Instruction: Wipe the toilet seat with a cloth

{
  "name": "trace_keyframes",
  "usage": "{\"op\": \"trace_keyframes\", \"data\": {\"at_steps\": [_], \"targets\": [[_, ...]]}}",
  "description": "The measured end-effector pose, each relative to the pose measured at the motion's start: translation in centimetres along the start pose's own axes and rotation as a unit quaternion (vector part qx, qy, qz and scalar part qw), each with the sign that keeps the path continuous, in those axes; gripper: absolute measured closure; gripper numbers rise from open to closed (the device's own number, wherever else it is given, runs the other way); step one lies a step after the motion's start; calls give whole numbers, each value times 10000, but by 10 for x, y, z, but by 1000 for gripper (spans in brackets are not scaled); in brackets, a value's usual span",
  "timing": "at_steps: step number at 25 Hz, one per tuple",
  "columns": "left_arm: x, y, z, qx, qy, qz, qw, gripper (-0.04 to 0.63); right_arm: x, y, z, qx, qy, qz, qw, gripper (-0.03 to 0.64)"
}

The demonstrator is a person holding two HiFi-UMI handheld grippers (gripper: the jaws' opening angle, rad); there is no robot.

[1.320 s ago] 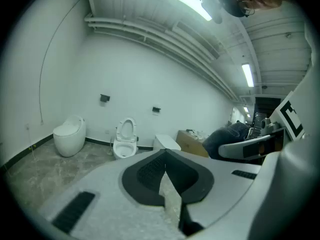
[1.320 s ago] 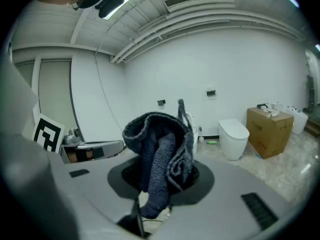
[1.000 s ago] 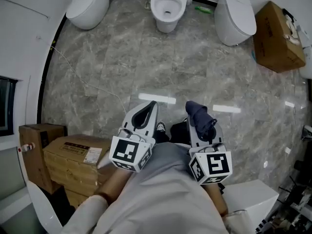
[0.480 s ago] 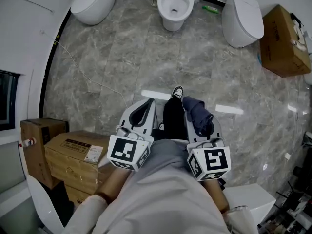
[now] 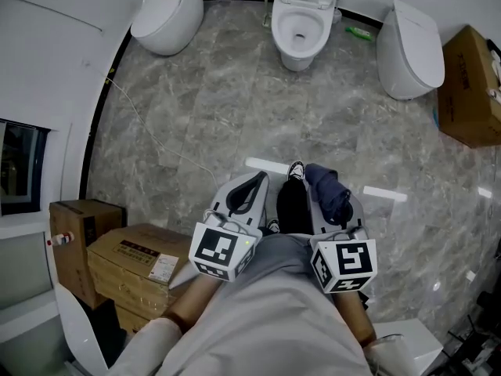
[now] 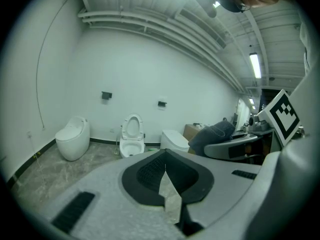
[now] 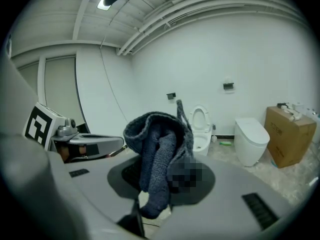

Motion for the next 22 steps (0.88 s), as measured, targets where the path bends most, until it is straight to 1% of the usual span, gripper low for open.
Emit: {"op": "trace_keyframes", "data": {"at_steps": [4, 9, 14, 16, 22], "targets": [[20, -21, 36, 28, -73, 12, 10000, 586, 24, 23, 37, 43, -21, 67, 10000, 518], [50, -50, 73, 163, -119, 84, 9998, 586, 55, 52, 85, 14, -7, 188, 9998, 518], [74, -84, 106, 426, -77, 168, 9989, 586, 83, 76, 128, 97, 62, 423, 9990, 518], [79, -95, 118, 511, -55, 177, 9985, 586, 93, 81, 142, 149, 102, 438, 9989, 518], [95, -123, 155, 457, 20, 68, 9989, 586, 124, 101, 182, 98, 179, 403, 9990, 518]]}}
Point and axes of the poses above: the fingertips, and each gripper's own axes: z forward along the fingers, y to its right, x out of its top, the point moved 2 cm from there along -z, backward along the fingers, and after that the axes turned 12 degrees about -x, right-handed, at the moved point
